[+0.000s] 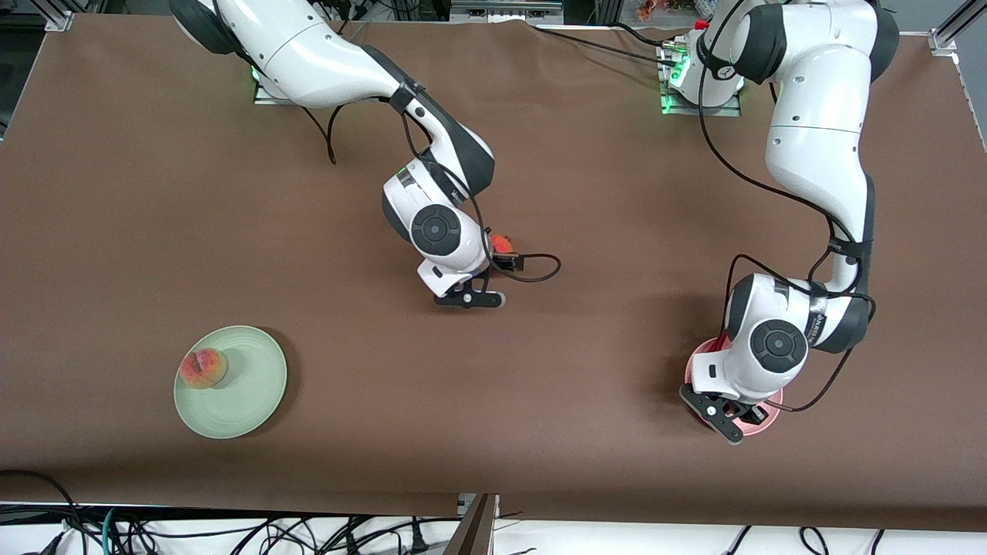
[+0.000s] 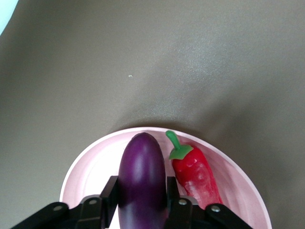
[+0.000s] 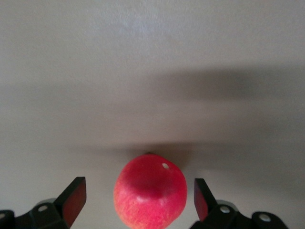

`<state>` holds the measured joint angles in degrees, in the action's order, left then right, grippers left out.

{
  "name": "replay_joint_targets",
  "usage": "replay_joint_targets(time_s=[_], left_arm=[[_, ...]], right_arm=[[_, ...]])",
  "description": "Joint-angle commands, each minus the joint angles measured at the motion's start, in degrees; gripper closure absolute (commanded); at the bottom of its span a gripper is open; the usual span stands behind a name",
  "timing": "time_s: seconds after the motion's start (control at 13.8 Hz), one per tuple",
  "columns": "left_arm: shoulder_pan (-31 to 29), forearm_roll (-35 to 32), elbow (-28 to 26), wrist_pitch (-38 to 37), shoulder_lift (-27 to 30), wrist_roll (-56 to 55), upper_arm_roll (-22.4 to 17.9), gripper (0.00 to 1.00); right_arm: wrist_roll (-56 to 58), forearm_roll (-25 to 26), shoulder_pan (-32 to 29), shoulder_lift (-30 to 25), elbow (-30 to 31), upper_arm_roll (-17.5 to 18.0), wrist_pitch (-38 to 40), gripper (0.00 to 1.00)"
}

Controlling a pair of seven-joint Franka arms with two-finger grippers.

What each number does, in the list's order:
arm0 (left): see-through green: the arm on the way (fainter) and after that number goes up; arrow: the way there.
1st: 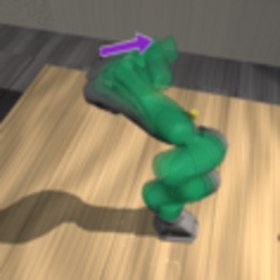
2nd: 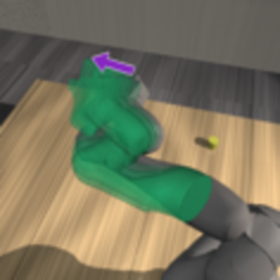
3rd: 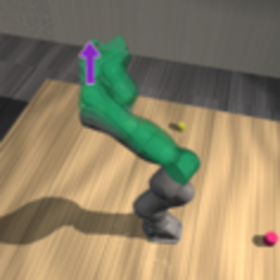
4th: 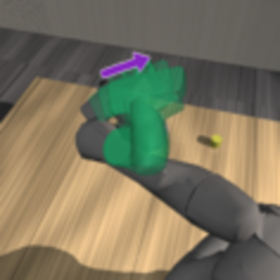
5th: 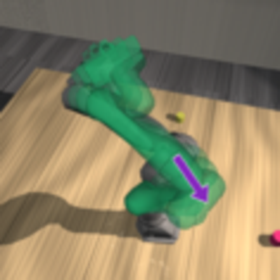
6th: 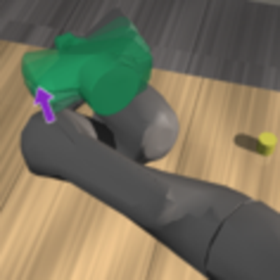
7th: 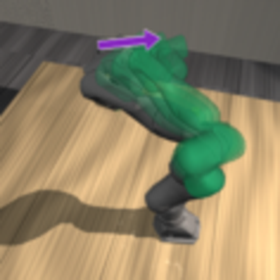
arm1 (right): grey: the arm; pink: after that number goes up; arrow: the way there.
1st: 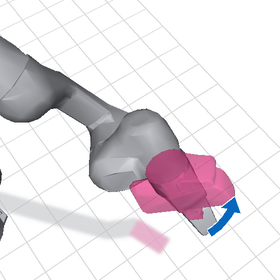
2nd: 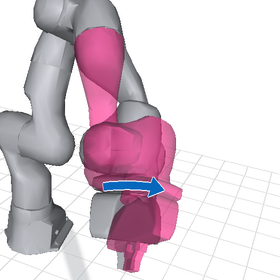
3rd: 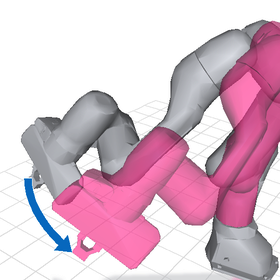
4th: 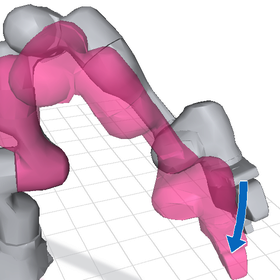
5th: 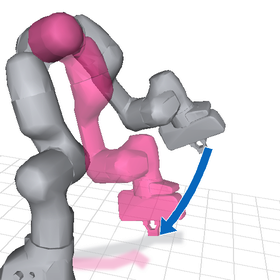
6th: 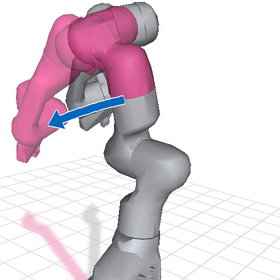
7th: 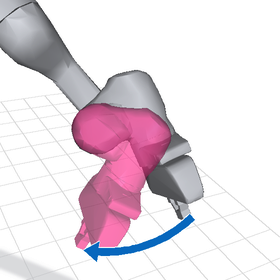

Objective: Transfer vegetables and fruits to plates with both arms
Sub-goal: 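Lower the eggplant onto the pink plate while the right gripper grasps the apple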

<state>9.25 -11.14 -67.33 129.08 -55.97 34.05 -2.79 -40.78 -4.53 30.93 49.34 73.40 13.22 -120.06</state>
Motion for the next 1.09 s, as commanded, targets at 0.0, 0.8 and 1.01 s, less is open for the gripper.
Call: replay_joint_targets(time_s=[0.0, 0.8, 1.01], left_arm=[[-0.3, -0.7, 0.5, -0.1, 0.8, 0.6, 0.3, 0.0], [0.6, 9.6, 1.0, -24.5, 16.2, -6.2, 4.0, 0.0], [1.1, 9.6, 1.2, -29.4, 20.1, -18.7, 4.5, 0.0]], right_arm=[[-1.1, 1.8, 1.1, -0.7, 1.3, -0.8, -0.4, 0.0], [-1.8, 2.9, 3.6, 0.4, 3.4, -2.3, -2.6, 0.0], [-1.9, 2.9, 3.7, 0.8, 3.4, -2.3, -2.9, 0.0]])
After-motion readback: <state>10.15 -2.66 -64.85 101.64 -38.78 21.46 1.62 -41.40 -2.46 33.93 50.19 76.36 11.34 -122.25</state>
